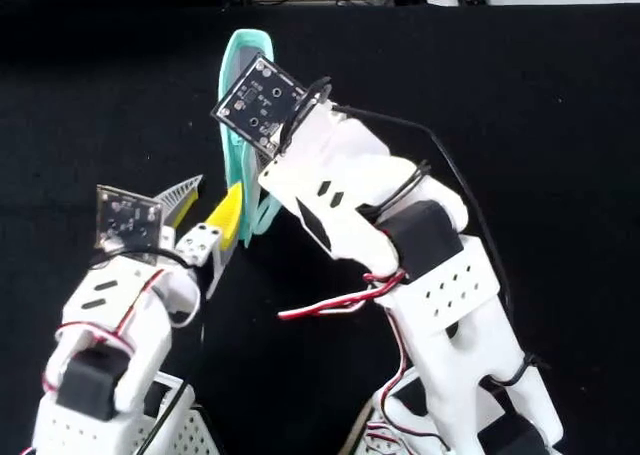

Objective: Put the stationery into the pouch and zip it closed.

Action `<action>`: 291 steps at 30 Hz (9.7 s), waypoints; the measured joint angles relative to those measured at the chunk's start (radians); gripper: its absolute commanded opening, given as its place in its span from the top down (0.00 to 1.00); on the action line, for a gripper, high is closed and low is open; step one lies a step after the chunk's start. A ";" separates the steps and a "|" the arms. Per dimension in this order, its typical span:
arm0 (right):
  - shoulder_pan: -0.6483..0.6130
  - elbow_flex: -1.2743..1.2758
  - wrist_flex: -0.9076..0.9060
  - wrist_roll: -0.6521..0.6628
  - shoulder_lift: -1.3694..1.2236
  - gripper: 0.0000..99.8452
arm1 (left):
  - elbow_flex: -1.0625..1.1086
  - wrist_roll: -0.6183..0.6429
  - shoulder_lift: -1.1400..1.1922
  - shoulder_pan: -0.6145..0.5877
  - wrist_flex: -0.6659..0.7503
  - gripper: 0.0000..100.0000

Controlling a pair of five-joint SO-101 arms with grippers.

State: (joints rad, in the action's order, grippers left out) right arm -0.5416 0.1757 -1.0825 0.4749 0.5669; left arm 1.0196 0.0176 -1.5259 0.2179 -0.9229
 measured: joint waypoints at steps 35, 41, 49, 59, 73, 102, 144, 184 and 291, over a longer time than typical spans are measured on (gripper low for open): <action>-0.006 0.000 -0.002 0.000 0.000 0.99 | 0.229 0.002 0.358 0.015 0.704 0.95; -0.008 0.000 -0.002 0.000 0.000 0.99 | 0.212 0.002 0.293 0.023 0.598 0.97; -0.011 -0.003 0.040 0.000 0.000 0.99 | 0.213 0.002 0.048 0.023 0.387 0.97; -0.011 -0.098 0.040 0.000 -0.041 0.99 | 0.233 0.002 -0.068 0.023 0.370 0.97; 0.057 -0.318 0.040 0.000 -0.278 0.99 | 0.233 0.002 -0.068 0.025 0.361 0.97; 0.181 -0.618 -0.018 0.000 -0.618 0.99 | 0.232 0.000 -0.074 0.025 0.347 0.97; 0.206 -1.496 -0.677 -0.066 -1.071 0.76 | 0.232 0.002 -0.077 0.028 0.338 0.97; 0.519 0.934 -0.160 -0.101 0.733 0.99 | 0.052 -0.276 0.626 0.075 0.465 0.97; 0.583 1.507 0.084 -0.539 0.827 0.99 | 0.661 -0.164 -0.296 -0.397 -0.341 0.96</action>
State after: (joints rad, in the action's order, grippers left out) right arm 0.0414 1.6824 -0.9981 -0.0637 1.3940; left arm 1.6809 -0.1465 -1.8220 -0.1795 -1.2635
